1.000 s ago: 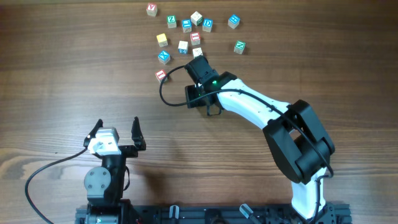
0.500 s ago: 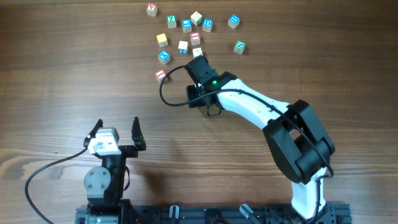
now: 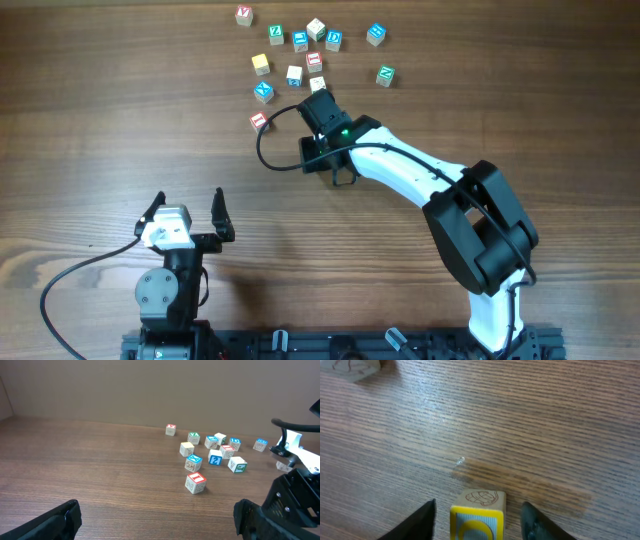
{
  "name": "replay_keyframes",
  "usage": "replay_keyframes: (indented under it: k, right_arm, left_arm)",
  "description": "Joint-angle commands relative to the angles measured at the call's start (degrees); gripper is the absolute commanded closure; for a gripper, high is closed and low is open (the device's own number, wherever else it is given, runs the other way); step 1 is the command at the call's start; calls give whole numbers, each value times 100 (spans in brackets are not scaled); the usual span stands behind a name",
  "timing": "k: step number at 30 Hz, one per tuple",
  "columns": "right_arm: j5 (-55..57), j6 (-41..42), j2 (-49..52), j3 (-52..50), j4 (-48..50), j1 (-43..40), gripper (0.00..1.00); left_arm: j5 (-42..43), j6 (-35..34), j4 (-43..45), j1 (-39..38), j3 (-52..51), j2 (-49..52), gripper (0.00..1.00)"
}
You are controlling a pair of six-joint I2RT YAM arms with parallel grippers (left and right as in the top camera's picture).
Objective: Form a circle
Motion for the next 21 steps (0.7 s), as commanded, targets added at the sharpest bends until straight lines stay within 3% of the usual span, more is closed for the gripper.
replay_keyframes:
  k: [1, 4, 8, 9, 14, 17, 21]
  right_arm:
    - [83, 0, 33, -48, 72, 31, 26]
    - [83, 2, 33, -48, 101, 31, 0]
    - [85, 2, 33, -48, 153, 28, 0]
    - [85, 2, 33, -48, 151, 31, 2]
    - [81, 9, 33, -48, 48, 31, 35]
    - [83, 9, 33, -48, 48, 31, 46]
    - [87, 4, 33, -48, 107, 31, 50]
  left_arm:
    - [-11, 92, -4, 26, -22, -22, 0]
    - [-11, 92, -4, 26, -22, -20, 0]
    - [-11, 92, -4, 26, -22, -15, 0]
    - [-11, 92, -4, 26, -22, -15, 0]
    - [-11, 92, -4, 26, -20, -15, 0]
    - [-11, 92, -4, 26, -22, -15, 0]
    - [-11, 92, -4, 26, -22, -15, 0]
